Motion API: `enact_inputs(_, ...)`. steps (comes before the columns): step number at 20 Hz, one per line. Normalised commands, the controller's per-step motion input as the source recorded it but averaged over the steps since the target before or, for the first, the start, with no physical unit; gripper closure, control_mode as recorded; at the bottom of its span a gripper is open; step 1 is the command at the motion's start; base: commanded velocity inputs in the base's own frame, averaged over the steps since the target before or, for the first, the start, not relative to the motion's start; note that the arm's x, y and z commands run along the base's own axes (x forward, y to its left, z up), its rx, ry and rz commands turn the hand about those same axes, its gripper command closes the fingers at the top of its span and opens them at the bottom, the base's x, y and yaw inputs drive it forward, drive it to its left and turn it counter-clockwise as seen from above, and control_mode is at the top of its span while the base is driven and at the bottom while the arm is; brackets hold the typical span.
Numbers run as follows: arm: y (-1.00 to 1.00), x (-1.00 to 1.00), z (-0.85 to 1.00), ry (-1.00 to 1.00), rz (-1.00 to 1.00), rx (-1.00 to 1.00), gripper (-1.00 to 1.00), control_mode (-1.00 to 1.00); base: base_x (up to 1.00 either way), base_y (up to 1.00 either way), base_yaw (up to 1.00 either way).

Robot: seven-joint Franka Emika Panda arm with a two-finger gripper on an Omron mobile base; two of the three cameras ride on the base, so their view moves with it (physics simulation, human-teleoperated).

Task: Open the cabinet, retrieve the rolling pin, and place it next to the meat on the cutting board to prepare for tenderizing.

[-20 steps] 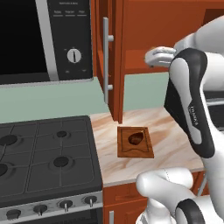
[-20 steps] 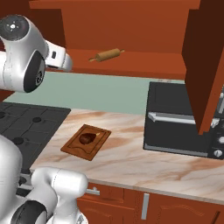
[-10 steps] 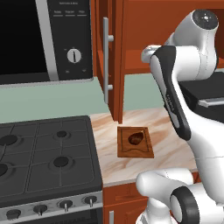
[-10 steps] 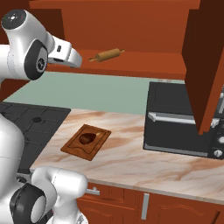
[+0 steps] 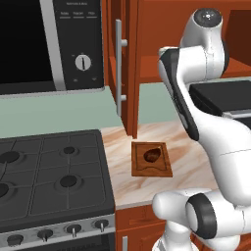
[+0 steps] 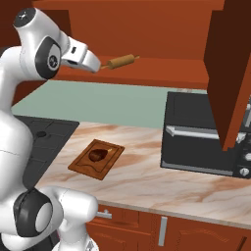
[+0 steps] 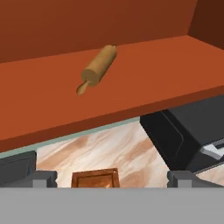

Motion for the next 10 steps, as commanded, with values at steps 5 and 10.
enact_inputs(5,-0.15,0.36,-0.12,0.00,-0.11,-0.01,-1.00,-1.00,0.00,0.00,0.00)
enact_inputs(10,-0.04,0.38,0.00,0.00,-0.14,0.00,-1.00,-1.00,0.00,0.00,0.00)
